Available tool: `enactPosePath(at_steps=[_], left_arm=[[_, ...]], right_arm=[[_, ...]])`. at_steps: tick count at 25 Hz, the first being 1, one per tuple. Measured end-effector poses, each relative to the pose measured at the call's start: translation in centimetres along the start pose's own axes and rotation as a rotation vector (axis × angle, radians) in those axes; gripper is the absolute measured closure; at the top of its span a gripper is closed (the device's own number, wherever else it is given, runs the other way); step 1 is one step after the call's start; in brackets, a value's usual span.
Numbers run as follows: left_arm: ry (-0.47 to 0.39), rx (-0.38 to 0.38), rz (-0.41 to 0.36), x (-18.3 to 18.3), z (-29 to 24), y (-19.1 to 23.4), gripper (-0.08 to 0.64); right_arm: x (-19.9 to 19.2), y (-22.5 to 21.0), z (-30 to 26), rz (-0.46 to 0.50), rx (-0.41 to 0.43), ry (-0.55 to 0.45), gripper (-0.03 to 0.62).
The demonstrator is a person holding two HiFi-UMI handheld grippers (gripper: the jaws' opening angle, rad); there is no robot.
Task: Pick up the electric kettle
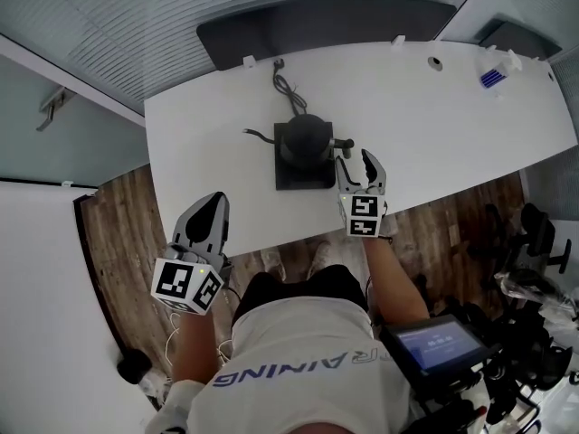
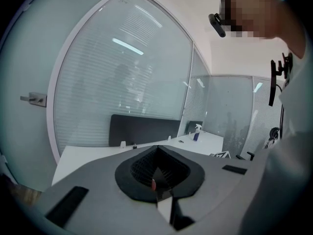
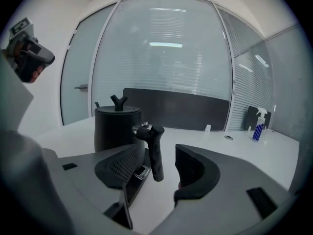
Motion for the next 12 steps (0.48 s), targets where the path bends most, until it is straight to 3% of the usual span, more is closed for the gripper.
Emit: enactPosePath(at_steps=[12], left_arm=[[0.028, 0.064, 0.026, -0.5, 0.8, 2.7, 0.547]], right_arm=[[-3.2, 0.2, -4.6, -0.041, -0.067, 0.084, 0.365]])
Point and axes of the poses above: the fingertips, and each gripper's own axes: z backward along the fingers, y to its left, x out of its top, the point moved 10 cm from there along z, backward along the fingers, and after that the axes turned 9 degrees about z, right-handed, at the moved point
